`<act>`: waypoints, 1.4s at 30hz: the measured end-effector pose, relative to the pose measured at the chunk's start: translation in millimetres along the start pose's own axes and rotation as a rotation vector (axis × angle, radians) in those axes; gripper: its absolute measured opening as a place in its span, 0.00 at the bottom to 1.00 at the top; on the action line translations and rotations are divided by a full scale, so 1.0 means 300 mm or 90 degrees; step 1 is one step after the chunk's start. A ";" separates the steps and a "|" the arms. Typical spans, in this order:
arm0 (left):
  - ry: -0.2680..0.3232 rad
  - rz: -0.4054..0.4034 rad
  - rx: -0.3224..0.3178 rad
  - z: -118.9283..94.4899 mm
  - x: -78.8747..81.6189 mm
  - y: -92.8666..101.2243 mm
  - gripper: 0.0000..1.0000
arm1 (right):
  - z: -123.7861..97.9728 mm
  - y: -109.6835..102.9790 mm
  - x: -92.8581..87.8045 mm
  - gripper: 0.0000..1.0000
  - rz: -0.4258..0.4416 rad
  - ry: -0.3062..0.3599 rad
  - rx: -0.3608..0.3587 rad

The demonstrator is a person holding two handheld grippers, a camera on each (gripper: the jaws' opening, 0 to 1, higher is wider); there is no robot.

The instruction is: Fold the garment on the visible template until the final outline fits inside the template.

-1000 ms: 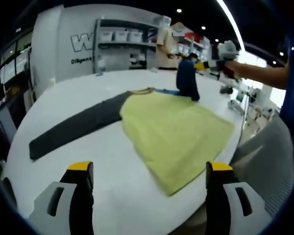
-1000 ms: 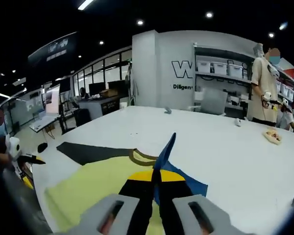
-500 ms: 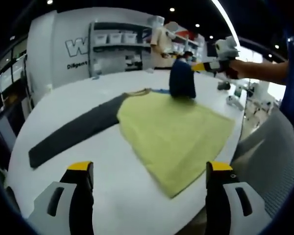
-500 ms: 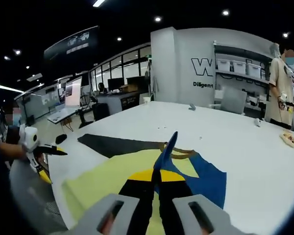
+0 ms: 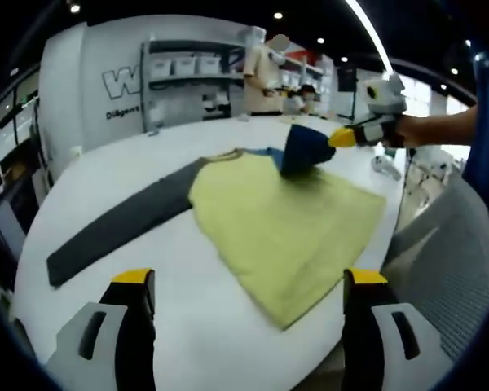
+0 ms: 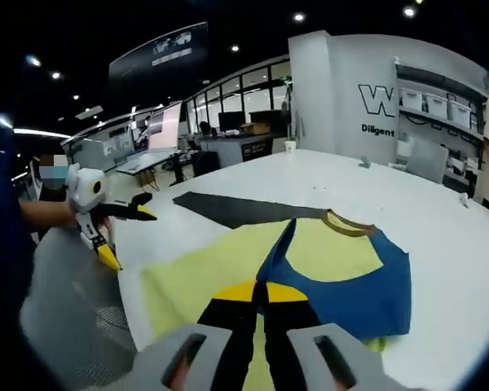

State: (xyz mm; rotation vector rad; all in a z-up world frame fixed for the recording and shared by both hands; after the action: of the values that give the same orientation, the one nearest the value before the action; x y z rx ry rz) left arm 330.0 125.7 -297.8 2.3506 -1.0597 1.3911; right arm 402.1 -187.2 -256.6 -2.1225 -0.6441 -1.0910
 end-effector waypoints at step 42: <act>0.022 -0.013 -0.005 -0.004 0.015 0.004 0.91 | 0.047 -0.248 -0.082 0.00 0.110 0.085 0.126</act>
State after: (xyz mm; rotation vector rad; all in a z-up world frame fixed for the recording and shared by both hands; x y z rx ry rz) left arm 329.6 123.4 -293.5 2.3176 -1.0279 1.4126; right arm 346.2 -130.7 -259.2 -1.8814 -0.4755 -1.0194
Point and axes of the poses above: the point that each gripper's makers call its tool centre point, and the gripper's own axes: z roughly forward along the fingers, y roughly to its right, x roughly out of its top, the point moved 7 cm from there along -z, roughly backward along the fingers, and after that the axes turned 14 degrees about z, right-handed, at the moved point
